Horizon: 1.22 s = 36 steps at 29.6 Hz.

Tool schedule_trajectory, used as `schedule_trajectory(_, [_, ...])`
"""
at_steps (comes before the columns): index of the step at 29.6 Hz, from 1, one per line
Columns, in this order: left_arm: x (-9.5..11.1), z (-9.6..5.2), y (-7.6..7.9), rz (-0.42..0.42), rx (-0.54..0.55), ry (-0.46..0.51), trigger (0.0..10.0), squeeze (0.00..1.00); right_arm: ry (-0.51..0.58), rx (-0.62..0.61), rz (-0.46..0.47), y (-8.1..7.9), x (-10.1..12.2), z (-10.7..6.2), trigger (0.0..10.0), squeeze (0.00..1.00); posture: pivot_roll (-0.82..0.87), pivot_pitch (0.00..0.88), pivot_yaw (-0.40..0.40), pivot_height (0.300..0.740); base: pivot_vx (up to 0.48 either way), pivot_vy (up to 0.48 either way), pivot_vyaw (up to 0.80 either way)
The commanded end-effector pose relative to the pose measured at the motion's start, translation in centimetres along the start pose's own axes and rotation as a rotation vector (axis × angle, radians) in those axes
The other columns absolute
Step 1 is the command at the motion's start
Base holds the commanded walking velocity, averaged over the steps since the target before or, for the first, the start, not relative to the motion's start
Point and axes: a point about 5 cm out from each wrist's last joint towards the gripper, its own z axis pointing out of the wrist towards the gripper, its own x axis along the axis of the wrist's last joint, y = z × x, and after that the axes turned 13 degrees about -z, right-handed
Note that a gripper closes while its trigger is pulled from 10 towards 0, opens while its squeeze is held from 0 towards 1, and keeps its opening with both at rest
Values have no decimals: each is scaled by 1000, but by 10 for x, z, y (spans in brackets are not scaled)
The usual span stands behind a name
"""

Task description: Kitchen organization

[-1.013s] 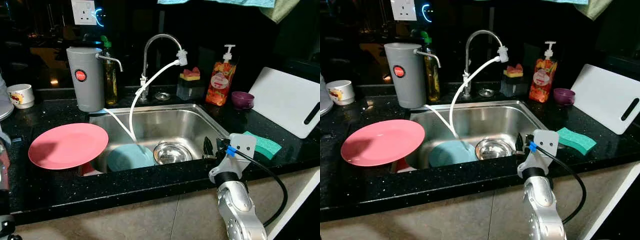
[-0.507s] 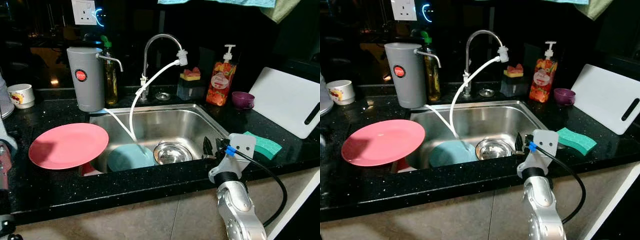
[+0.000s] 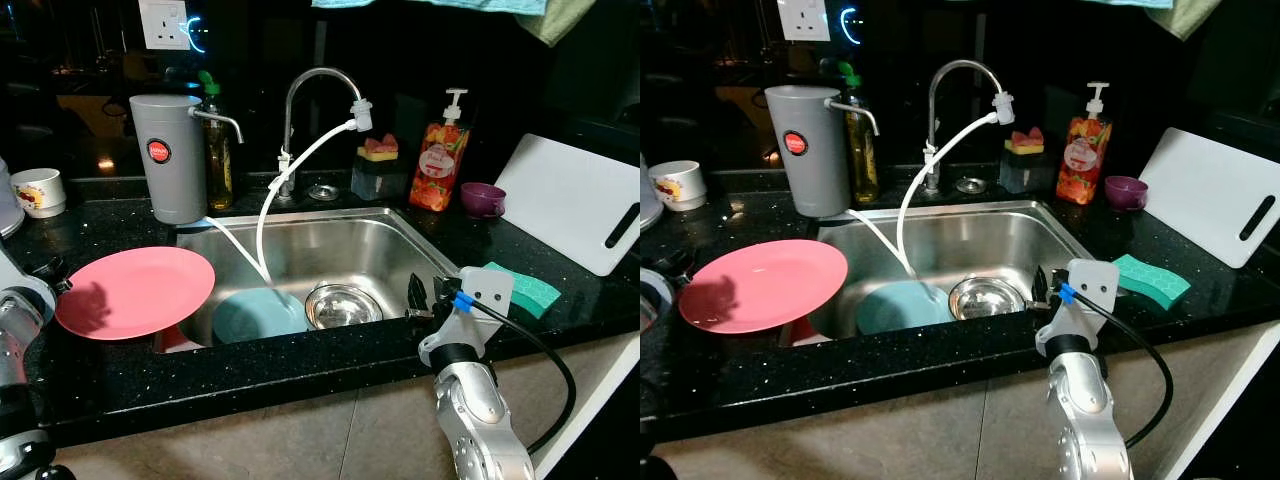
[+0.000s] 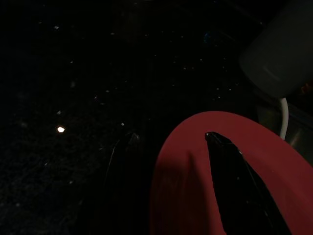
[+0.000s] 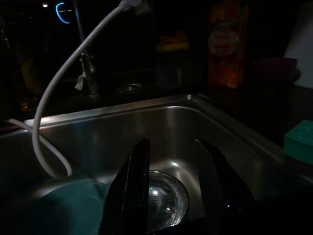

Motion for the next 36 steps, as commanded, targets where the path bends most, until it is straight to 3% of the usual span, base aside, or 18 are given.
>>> schedule_trajectory(1, [-2, -2, 3, -19, -10, -9, 10000, 0, 0, 5, 0, -1, -1, 1, 10000, 0, 122, 28, -58, 740, 0, 0, 0])
schedule_trajectory(5, [-10, -2, 2, -36, -3, -39, 10000, 0, 6, 47, 8, -7, 1, 2, 10000, 0, 123, 29, -57, 740, 0, 0, 0])
schedule_trajectory(10, [-22, -3, -6, -37, 28, -81, 10000, 0, 35, 194, 26, -29, 9, 1, 10000, 0, 123, 29, -57, 740, 0, 0, 0])
schedule_trajectory(19, [-39, -12, -9, 26, 43, -70, 10000, 0, 63, 229, 42, -37, 16, 6, 10000, 0, 131, 21, -63, 740, 0, 0, 0])
schedule_trajectory(25, [-43, -15, -7, 11, 25, -76, 10000, 0, 70, 242, 44, -39, 17, 7, 10000, 0, 131, 21, -63, 740, 0, 0, 0])
schedule_trajectory(29, [-53, -15, -4, -35, -8, -144, 10000, 0, 73, 247, 46, -40, 17, 8, 10000, 0, 135, 15, -62, 740, 0, 0, 0])
schedule_trajectory(30, [-56, -15, -3, -45, -15, -168, 9137, 0, 74, 246, 46, -40, 17, 8, 10000, 0, 133, 13, -60, 740, 0, 0, 0])
schedule_trajectory(31, [-58, -15, -3, -52, -14, -182, 4510, 0, 75, 245, 46, -40, 18, 7, 10000, 0, 133, 13, -60, 740, 0, 0, 0])
schedule_trajectory(33, [-62, -15, -5, -71, 3, -196, 902, 0, 78, 241, 46, -39, 18, 7, 10000, 0, 133, 13, -60, 740, 0, 0, 0])
schedule_trajectory(36, [-62, -15, -5, -81, 11, -197, 78, 0, 79, 237, 46, -38, 19, 7, 10000, 0, 133, 13, -60, 740, 0, 0, 0])
